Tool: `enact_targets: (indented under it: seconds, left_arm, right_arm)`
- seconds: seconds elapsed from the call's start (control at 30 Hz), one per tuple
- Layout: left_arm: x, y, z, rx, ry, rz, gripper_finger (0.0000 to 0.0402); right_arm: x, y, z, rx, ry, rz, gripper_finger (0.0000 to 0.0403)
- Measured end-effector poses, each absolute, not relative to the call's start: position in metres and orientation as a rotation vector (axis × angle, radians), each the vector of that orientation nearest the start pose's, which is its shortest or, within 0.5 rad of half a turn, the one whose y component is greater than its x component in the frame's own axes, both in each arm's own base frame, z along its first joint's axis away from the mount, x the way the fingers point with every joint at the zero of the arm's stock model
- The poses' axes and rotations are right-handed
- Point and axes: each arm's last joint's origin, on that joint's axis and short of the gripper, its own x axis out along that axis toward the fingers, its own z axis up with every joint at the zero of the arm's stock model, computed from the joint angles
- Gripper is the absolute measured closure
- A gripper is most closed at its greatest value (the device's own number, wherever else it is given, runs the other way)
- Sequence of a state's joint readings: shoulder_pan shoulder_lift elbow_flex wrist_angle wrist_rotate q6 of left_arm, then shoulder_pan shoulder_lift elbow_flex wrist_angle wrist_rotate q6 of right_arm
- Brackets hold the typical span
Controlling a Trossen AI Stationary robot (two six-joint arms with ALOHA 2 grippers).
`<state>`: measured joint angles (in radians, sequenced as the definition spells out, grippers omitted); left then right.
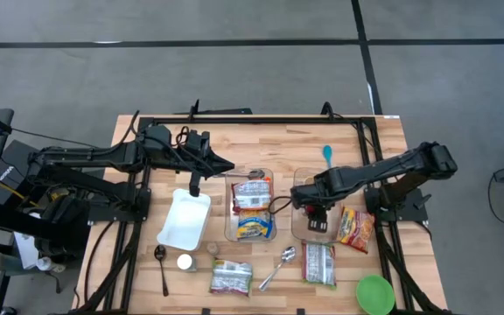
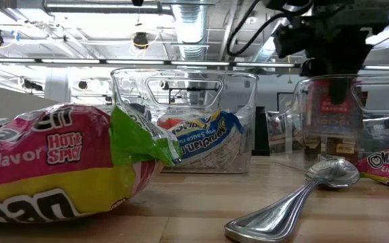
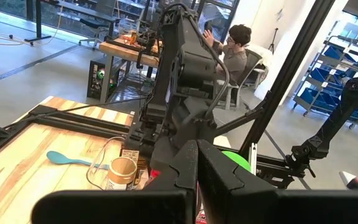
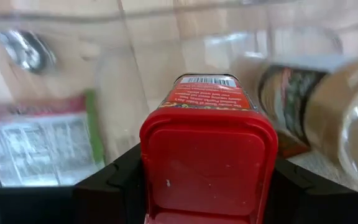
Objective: Pick & Place Food Item
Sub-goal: Put the red spice can into the right transparent bin
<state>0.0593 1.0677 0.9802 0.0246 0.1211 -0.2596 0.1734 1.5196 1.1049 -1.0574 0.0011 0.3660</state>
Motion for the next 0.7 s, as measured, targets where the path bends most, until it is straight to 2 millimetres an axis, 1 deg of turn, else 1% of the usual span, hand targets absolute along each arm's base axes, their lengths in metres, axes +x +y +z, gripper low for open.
enact_targets:
  seconds: [0.23,0.5,0.7]
  left_arm:
    - [0.238,0.011,0.367,-0.265,0.07,-0.053,0.0402]
    - [0.238,0.011,0.367,-0.265,0.071,-0.054,0.0402]
    - [0.238,0.011,0.367,-0.265,0.07,-0.053,0.0402]
  right_arm:
    - [0.256,0.045,0.214,0.168,1.487,-0.129,0.0197]
    - [0.257,0.045,0.208,0.173,1.462,-0.123,0.0196]
    - [0.253,0.045,0.198,0.171,1.477,-0.126,0.0195]
